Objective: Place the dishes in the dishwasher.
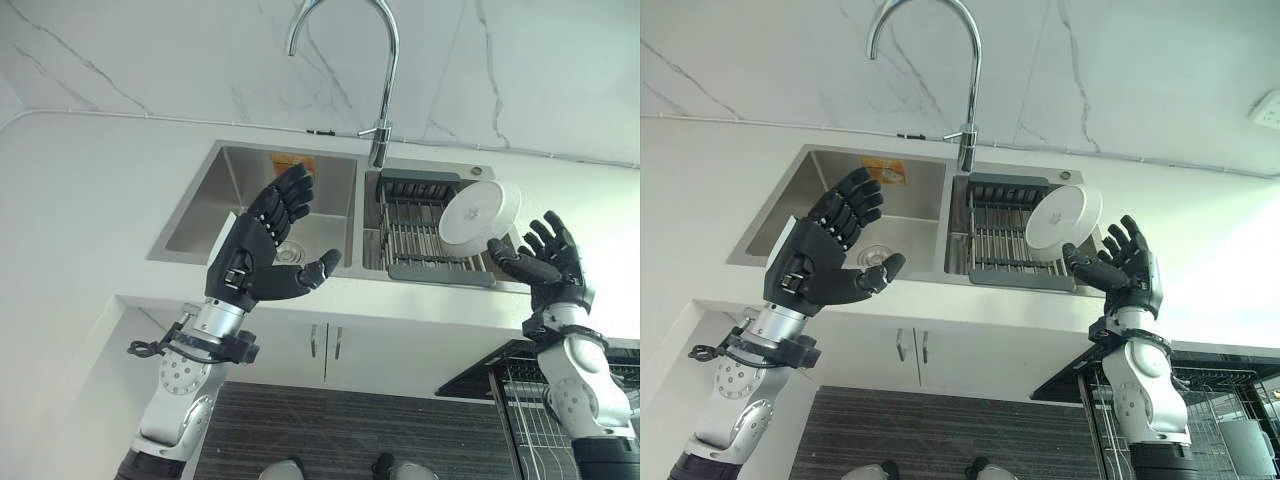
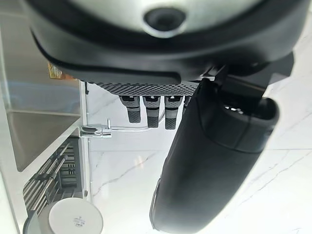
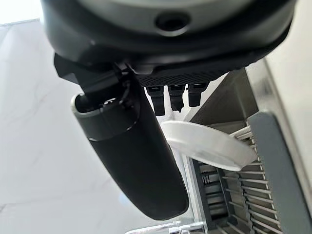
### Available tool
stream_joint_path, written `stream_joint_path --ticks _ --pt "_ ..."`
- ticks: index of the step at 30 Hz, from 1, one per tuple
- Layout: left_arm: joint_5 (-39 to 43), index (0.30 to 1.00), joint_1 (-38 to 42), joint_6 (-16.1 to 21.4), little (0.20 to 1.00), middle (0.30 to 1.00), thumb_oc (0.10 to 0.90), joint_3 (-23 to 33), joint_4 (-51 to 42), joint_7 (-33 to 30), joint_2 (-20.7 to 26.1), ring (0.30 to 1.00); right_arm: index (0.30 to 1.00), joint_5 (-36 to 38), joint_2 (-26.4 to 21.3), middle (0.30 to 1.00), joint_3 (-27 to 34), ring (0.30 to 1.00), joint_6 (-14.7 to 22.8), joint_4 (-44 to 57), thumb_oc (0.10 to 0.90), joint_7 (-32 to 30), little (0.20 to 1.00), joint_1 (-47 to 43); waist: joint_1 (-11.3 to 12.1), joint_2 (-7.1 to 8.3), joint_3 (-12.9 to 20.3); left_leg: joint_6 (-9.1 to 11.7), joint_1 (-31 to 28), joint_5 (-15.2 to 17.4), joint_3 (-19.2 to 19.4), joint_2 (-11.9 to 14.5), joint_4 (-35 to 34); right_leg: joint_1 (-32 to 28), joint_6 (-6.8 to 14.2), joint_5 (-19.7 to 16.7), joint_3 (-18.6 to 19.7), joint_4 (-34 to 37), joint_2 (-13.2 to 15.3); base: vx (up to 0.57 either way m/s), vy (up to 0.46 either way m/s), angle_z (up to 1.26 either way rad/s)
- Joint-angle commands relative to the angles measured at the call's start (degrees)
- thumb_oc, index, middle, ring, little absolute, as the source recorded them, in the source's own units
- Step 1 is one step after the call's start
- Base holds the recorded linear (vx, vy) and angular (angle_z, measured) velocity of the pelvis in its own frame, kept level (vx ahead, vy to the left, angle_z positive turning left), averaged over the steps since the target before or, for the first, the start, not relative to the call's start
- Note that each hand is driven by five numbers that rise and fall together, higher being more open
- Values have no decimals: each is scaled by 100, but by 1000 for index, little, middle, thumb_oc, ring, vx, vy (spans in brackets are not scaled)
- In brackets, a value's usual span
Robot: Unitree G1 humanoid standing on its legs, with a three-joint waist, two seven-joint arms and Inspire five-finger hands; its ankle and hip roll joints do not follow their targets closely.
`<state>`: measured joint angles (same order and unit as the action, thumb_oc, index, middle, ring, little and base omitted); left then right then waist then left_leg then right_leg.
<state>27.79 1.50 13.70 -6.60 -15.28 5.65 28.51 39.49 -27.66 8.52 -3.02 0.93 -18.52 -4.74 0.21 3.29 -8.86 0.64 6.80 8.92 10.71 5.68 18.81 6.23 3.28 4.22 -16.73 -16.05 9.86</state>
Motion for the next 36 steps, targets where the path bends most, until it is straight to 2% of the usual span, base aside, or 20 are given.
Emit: stream_joint_path --ticks 1,12,17,25,36 --pt "-37 900 499 502 900 900 800 78 -461 48 171 900 900 -85 -278 900 308 900 528 243 800 -157 900 -691 11 24 254 26 -607 891 43 77 -162 -72 514 366 2 -114 113 13 -7 -7" --pt "-38 900 420 468 900 900 800 92 -447 78 162 900 900 87 -283 900 365 900 423 109 800 -164 900 -680 17 13 291 47 -641 887 52 100 -162 -139 479 426 74 -114 57 2 -2 -1" --pt "-38 900 428 483 900 900 800 62 -388 127 157 900 900 657 -279 900 283 900 214 -68 800 269 900 -737 48 19 306 73 -637 872 56 120 -162 -164 474 445 55 -114 55 0 0 0" --pt "-23 900 441 468 900 900 800 -20 -328 125 189 900 900 727 -477 900 331 900 430 -419 800 271 900 -928 108 14 341 105 -628 862 43 130 -162 -210 460 483 29 -114 49 0 0 0" --pt "9 900 462 500 900 900 800 -104 -233 117 254 900 900 1117 -559 900 363 900 397 -723 800 277 900 -1091 159 2 347 117 -596 842 28 138 -162 -232 454 510 17 -114 47 0 0 0"
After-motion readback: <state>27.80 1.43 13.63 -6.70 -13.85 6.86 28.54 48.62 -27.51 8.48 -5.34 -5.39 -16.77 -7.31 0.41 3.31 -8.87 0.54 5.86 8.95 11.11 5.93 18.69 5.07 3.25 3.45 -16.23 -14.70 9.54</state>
